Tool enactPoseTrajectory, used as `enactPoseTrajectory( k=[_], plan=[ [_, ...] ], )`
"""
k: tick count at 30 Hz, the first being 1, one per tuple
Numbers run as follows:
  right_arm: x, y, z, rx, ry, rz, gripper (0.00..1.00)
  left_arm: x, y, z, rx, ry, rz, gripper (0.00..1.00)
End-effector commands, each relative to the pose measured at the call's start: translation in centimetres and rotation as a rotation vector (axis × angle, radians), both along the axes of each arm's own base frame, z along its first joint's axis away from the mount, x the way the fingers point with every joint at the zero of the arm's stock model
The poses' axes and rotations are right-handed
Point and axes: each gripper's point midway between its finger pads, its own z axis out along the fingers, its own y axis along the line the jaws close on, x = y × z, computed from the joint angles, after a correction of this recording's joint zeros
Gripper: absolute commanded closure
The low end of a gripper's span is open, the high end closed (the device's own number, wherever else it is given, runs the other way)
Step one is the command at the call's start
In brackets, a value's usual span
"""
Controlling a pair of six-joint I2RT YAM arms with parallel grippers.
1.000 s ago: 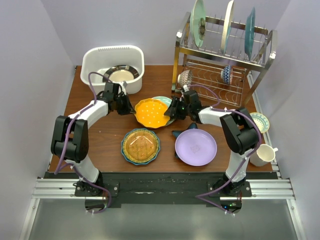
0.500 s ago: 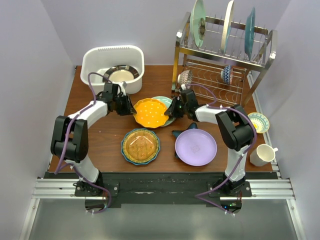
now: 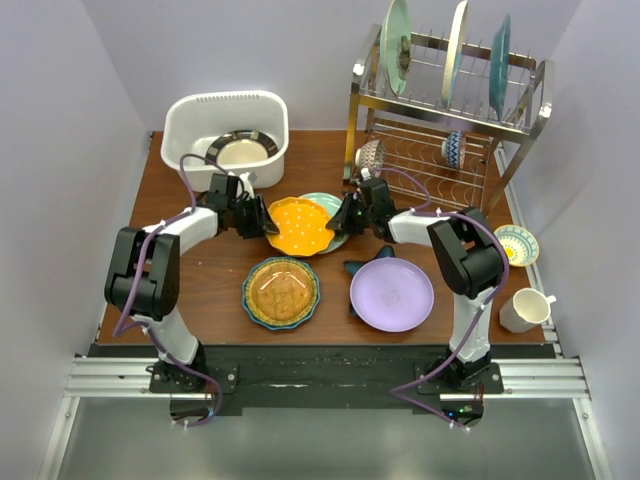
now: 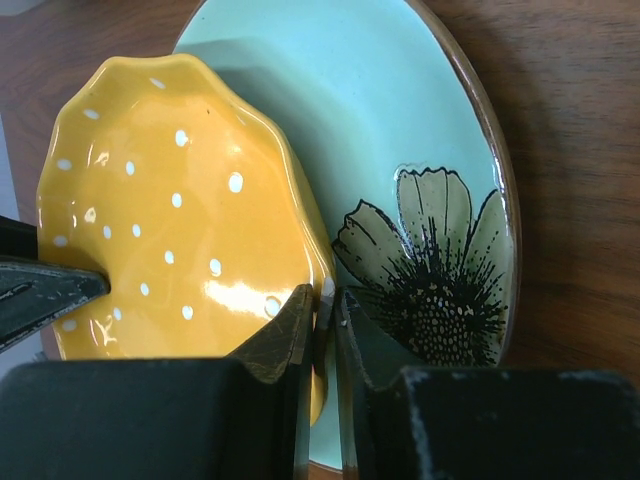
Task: Place the plates into the plastic bin on the countertop
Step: Pick up the plate at the center of the board.
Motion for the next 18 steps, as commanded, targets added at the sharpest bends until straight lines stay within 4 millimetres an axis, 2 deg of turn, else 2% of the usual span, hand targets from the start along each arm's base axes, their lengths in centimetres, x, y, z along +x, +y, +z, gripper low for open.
enactPoseTrajectory(
  k=[1,2,4,8,14,18],
  plan=[
    [-1.3,1.9,-0.2,0.026,0.021,0.074,0.93,0.3,-1.4,0.9,-0.074,-0.046,-0.02,0.69],
    [-1.3,1.9,-0.2,0.026,0.021,0.074,0.93,0.3,-1.4,0.9,-0.079,-0.044,-0.014,0.84],
    [-1.3,2.0,-0.2,0.028,0.023,0.075,0.94,0.4,-1.5,1.4,-0.085,-0.056,-0.013,0.99],
    [-1.5,2.0,-0.2,0.033,0.029,0.075,0.88,0.6,-1.4,2.2,-0.082,-0.071,-0.011,1.0],
    [-1.7,2.0,0.1,0.04,0.023,0.081,0.7,0.6,-1.1,3.0,-0.083,-0.087,-0.002,1.0],
    [-1.7,2.2,0.9,0.056,0.007,0.089,0.55,0.8,-0.7,4.5,-0.115,-0.129,0.016,1.0]
  ],
)
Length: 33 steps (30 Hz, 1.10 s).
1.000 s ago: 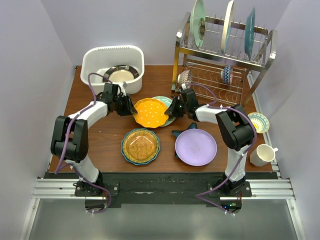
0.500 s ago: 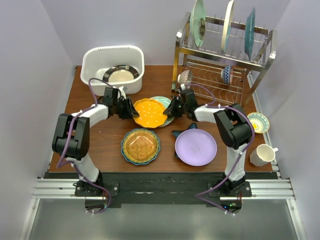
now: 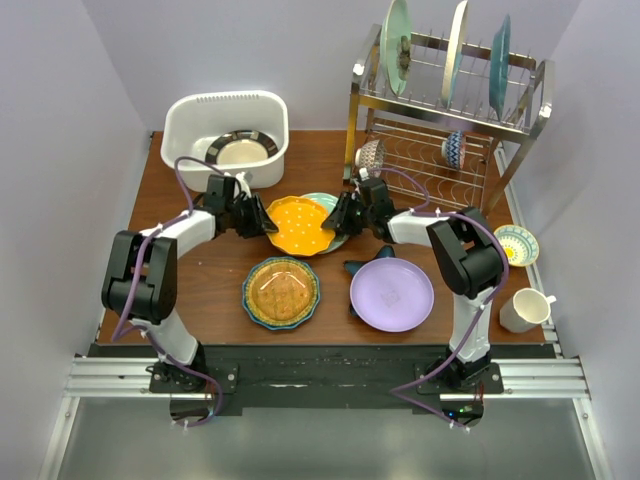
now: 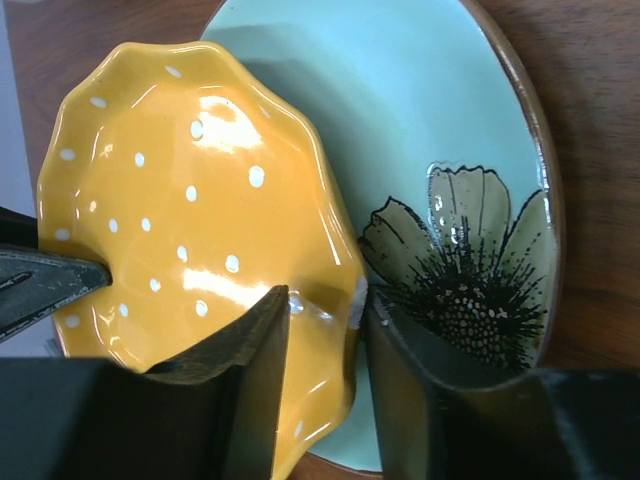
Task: Place the plates into the plastic bin on the countertop
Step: Pick up the plate at the center of the board.
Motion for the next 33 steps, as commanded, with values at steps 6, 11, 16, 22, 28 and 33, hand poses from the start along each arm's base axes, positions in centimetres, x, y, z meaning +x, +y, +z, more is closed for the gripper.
enactPoseTrajectory(
  k=[6,11,16,22,28,33],
  plan=[
    [-1.6,1.5,2.0,0.047,-0.025,0.075,0.41,0.8,0.2,5.8,-0.113,-0.163,-0.002,1.0],
    [-1.7,1.3,2.9,0.045,-0.044,0.073,0.35,0.7,0.8,7.4,-0.142,-0.202,0.01,1.0],
    [-1.9,0.9,4.0,0.044,-0.071,0.066,0.33,0.9,1.3,8.6,-0.165,-0.218,0.019,1.0],
    [-2.0,0.8,6.3,0.075,-0.131,0.07,0.26,0.9,1.6,9.0,-0.168,-0.222,0.021,1.0],
    [-2.3,0.7,8.9,0.094,-0.18,0.078,0.23,1.0,1.8,9.6,-0.177,-0.228,0.024,1.0],
    [-2.7,0.8,10.0,0.113,-0.195,0.09,0.22,1.2,1.9,10.2,-0.199,-0.229,0.025,1.0]
  ],
)
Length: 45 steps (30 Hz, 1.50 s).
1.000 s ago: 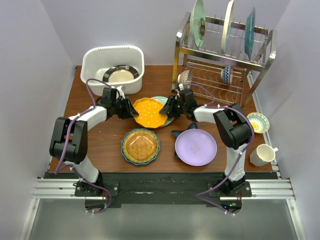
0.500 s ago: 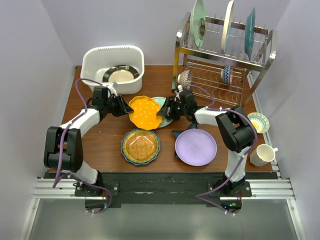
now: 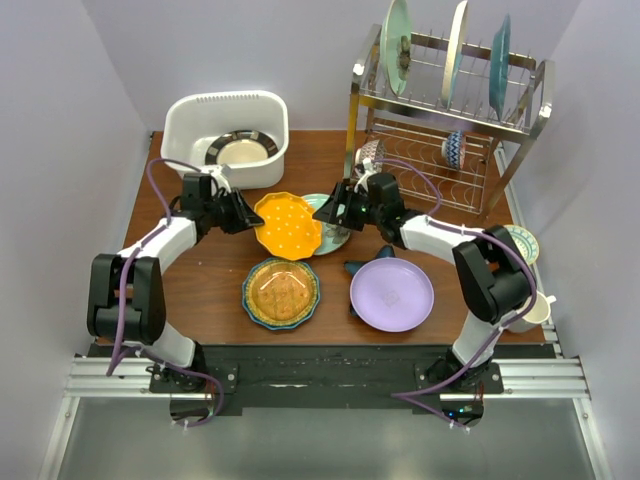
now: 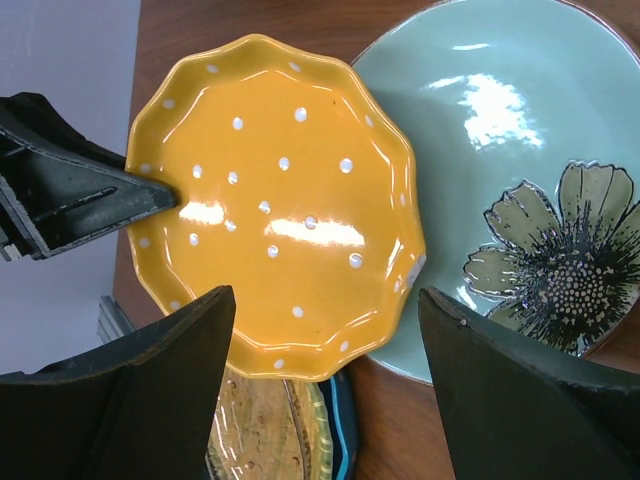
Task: Place the plates into the plastic bin on the countertop
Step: Pick up the plate at the center of the board.
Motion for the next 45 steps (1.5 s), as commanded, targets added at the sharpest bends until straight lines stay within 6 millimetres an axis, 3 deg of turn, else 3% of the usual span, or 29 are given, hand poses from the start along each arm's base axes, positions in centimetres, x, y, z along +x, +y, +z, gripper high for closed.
enactPoseTrajectory(
  k=[1,17,24,31,45],
  plan=[
    [-0.4,0.2,2.4,0.025,-0.063,0.024,0.22,1.5,-1.1,6.4,-0.109,-0.163,-0.045,1.0],
    [-1.9,-0.7,5.0,0.027,-0.09,0.028,0.21,2.3,-0.8,9.6,-0.121,-0.198,-0.047,1.0],
    [-3.3,-1.4,5.3,0.026,-0.096,0.033,0.21,3.4,-1.1,11.7,-0.138,-0.235,-0.063,1.0],
    [-4.5,-2.3,6.1,0.033,-0.113,0.027,0.2,4.7,-0.9,12.6,-0.131,-0.247,-0.063,1.0],
    [-7.0,-3.6,3.7,0.01,-0.078,0.028,0.2,7.9,-0.4,15.2,-0.136,-0.291,-0.055,1.0]
  ],
)
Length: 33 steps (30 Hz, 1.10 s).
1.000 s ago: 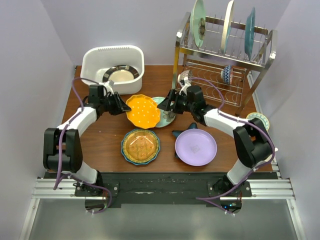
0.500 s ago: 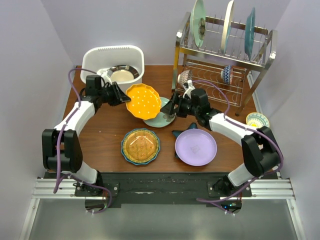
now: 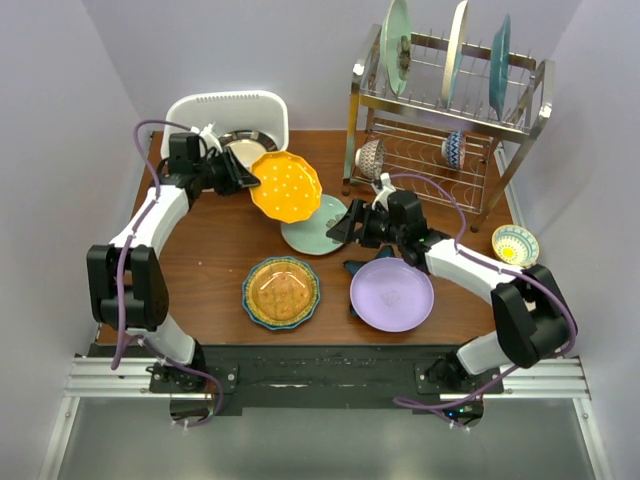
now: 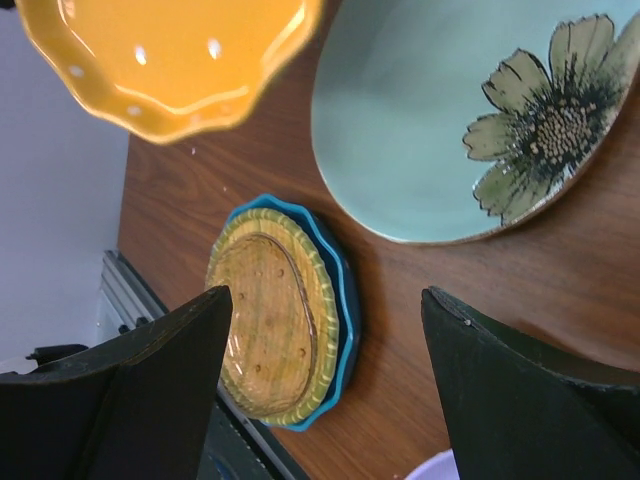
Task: Place the plates into the plastic bin on the countertop
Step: Pick up the plate at the center of the board, then place the plate in the plastic bin.
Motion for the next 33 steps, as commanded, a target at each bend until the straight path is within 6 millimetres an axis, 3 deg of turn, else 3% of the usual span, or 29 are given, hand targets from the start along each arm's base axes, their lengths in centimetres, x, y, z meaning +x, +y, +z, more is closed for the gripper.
enactPoseTrajectory(
  k=[1,12,13,23,33],
  plan=[
    [-0.7,-0.4,1.3,0.007,-0.059,0.013,0.2,2.2,-0.9,6.6,-0.09,-0.168,-0.049,1.0],
    [-1.9,-1.1,0.0,-0.021,-0.042,0.02,0.18,4.7,-0.5,8.4,-0.111,-0.191,-0.059,1.0],
    [-2.0,-1.2,-0.2,-0.024,-0.038,0.019,0.18,5.2,0.7,8.5,-0.108,-0.195,-0.035,1.0],
    [-3.2,-1.8,-2.0,-0.045,-0.003,0.02,0.17,7.7,2.8,10.7,-0.14,-0.232,-0.008,1.0],
    [-3.8,-2.1,-2.3,-0.049,0.002,0.024,0.17,9.9,4.3,11.4,-0.168,-0.251,0.019,1.0]
  ],
)
